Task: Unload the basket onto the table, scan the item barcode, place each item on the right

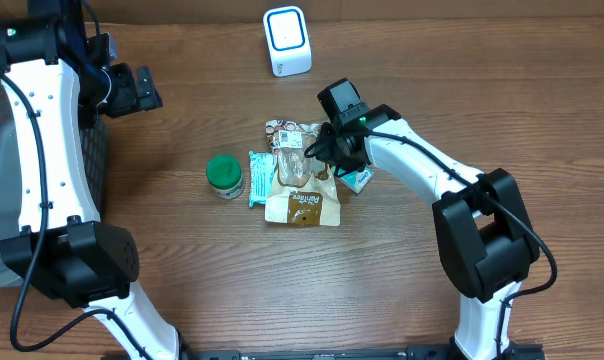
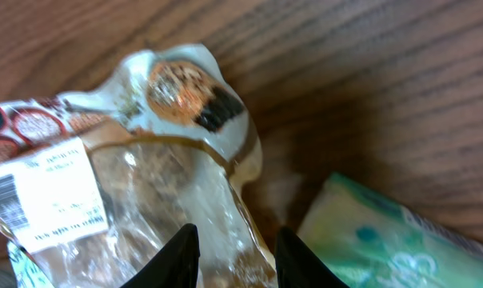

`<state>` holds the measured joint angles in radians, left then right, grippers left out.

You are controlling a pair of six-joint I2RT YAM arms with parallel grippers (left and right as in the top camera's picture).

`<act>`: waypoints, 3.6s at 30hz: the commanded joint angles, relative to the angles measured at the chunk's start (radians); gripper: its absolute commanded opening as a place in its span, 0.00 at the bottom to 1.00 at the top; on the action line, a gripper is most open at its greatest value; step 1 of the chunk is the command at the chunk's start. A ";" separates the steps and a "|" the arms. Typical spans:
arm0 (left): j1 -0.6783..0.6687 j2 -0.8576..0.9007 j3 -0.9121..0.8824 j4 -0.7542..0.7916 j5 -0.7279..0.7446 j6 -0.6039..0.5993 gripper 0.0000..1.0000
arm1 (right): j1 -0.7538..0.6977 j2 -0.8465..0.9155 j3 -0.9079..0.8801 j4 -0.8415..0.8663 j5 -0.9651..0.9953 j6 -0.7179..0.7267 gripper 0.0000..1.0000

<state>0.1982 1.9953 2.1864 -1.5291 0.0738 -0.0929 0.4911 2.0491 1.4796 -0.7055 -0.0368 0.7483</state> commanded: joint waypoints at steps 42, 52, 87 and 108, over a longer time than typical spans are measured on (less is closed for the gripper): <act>0.004 -0.026 0.002 0.001 -0.004 0.026 0.99 | -0.080 0.035 0.032 -0.506 0.150 -0.233 0.04; 0.004 -0.026 0.002 0.001 -0.004 0.026 1.00 | -0.134 0.035 0.031 -0.233 0.222 -0.385 0.04; 0.004 -0.026 0.002 0.001 -0.004 0.026 0.99 | -0.314 0.028 -0.056 -0.264 -0.421 -0.658 0.33; 0.004 -0.026 0.002 0.001 -0.004 0.026 0.99 | -0.333 -0.013 -0.156 -0.206 -0.624 -0.645 0.04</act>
<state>0.1982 1.9953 2.1864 -1.5291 0.0738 -0.0929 0.1707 2.0735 1.3281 -0.8871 -0.6174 0.1081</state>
